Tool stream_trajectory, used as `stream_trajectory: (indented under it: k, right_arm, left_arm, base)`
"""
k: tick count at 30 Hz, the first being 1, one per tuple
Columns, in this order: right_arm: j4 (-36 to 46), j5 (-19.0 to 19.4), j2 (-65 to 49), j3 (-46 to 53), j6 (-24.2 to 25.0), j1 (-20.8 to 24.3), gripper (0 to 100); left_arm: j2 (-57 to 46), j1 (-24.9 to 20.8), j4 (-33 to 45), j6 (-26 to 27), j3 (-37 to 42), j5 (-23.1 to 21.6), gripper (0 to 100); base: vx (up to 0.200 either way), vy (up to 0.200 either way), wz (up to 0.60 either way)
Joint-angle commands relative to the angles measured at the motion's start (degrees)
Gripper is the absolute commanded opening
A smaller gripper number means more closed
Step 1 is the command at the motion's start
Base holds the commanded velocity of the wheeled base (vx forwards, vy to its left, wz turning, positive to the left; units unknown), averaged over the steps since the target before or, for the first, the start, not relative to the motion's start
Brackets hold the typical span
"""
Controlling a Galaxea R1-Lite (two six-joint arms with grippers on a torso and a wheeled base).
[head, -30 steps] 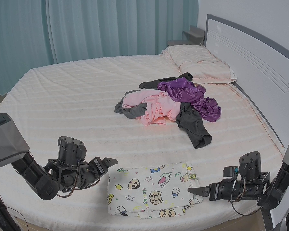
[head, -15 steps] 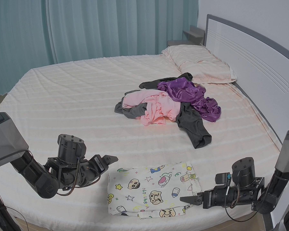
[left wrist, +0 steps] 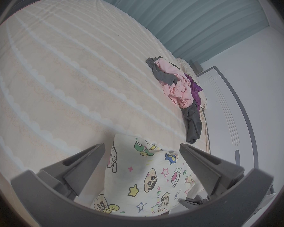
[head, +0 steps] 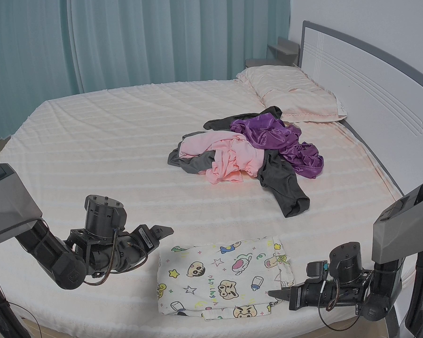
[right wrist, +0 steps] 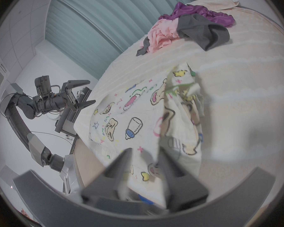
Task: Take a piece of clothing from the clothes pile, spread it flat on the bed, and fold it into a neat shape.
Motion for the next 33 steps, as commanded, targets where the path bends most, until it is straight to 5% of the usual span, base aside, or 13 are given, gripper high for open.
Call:
stream_trajectory:
  k: [1, 13, 19, 20, 28, 33]
  right_arm:
    - [-0.28, -0.19, -0.16, 2.63, -0.15, 0.04, 0]
    - [-0.19, -0.19, -1.66, 6.67, -3.84, -1.28, 0]
    - [-0.1, -0.1, -0.69, 6.14, -4.1, -1.37, 0]
    - [-0.28, -0.1, -0.34, 6.32, -4.1, -1.37, 100]
    - [-3.44, -0.19, -0.69, 6.32, -4.01, -2.16, 100]
    - [-5.38, 0.6, -7.02, 5.53, -3.13, -7.17, 100]
  left_arm:
    - [0.56, -0.05, -0.07, -0.01, -0.24, -0.01, 100]
    - [-0.41, -1.37, 0.02, -0.27, 0.2, 0.17, 100]
    - [-1.29, -5.24, -0.33, -5.02, 0.11, 0.17, 100]
    - [-1.29, -5.77, -0.42, -5.54, 0.03, 0.17, 100]
    - [-2.87, -9.37, -0.42, -8.35, 0.82, -0.36, 100]
    - [3.63, -10.25, -0.6, -8.62, 1.17, -0.1, 100]
  base:
    - [0.0, 0.0, 0.0]
    - [0.0, 0.0, 0.0]
    - [0.0, 0.0, 0.0]
    - [0.0, 0.0, 0.0]
    - [0.0, 0.0, 0.0]
    - [0.0, 0.0, 0.0]
